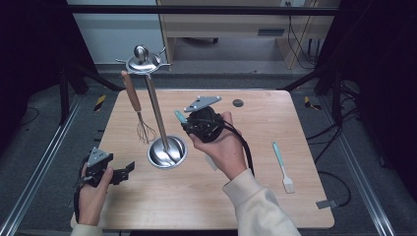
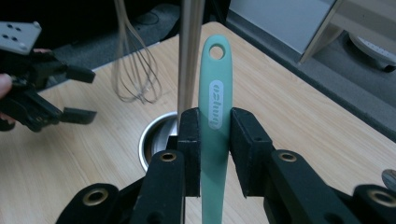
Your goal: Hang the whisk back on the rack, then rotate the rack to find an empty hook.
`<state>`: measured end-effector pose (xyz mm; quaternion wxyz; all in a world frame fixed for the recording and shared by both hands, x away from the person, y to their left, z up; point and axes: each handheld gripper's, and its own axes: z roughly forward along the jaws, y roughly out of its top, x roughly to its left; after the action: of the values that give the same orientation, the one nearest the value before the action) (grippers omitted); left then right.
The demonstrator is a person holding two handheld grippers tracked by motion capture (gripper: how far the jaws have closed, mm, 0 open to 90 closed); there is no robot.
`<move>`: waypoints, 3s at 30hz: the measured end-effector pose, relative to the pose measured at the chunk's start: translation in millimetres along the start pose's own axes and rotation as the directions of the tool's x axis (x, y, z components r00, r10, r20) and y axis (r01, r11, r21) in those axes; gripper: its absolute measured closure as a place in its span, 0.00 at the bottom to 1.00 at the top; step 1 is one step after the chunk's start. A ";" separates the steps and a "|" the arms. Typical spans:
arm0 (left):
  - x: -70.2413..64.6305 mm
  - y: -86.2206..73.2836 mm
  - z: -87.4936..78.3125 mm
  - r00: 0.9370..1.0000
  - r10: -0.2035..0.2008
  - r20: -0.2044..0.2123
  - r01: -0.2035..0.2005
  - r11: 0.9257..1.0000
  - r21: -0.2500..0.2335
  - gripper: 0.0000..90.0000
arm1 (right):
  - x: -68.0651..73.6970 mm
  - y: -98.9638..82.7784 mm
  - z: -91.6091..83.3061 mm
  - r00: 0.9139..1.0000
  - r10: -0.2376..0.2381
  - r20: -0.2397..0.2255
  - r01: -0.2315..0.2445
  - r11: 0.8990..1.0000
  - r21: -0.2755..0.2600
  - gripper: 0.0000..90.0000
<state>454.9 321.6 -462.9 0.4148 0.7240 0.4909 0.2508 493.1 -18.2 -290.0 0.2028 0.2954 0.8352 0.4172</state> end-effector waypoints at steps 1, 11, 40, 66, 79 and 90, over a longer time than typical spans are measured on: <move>0.2 -0.1 0.3 1.000 0.001 0.001 -0.001 1.000 0.001 0.08 | 1.6 1.4 -1.0 1.000 0.007 0.004 -0.007 1.000 -0.011 0.83; -0.7 0.1 -0.1 1.000 0.007 -0.001 -0.007 1.000 -0.002 0.08 | 10.6 9.9 -9.6 0.999 0.030 0.022 -0.028 0.995 -0.100 0.83; -0.9 0.0 -2.4 1.000 0.004 -0.002 -0.004 1.000 -0.010 0.08 | 32.4 40.4 -44.7 0.995 0.080 0.065 -0.056 0.951 -0.305 0.83; -2.8 0.2 -1.5 1.000 0.011 -0.005 -0.011 1.000 -0.011 0.08 | 44.7 61.4 -49.8 0.993 0.086 0.079 -0.051 0.928 -0.370 0.83; -2.9 0.3 -1.6 1.000 0.009 -0.004 -0.009 1.000 -0.013 0.08 | 48.1 66.6 -41.8 0.994 0.083 0.073 -0.051 0.931 -0.361 0.83; -2.6 0.0 -0.9 1.000 -0.001 0.003 0.001 1.000 -0.014 0.08 | 45.8 70.2 -32.7 0.992 0.099 0.080 -0.065 0.933 -0.354 0.83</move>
<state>453.2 319.5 -462.3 0.4205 0.7213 0.4889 0.2529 462.7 26.8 -218.3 0.2746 0.3089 0.7238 0.5525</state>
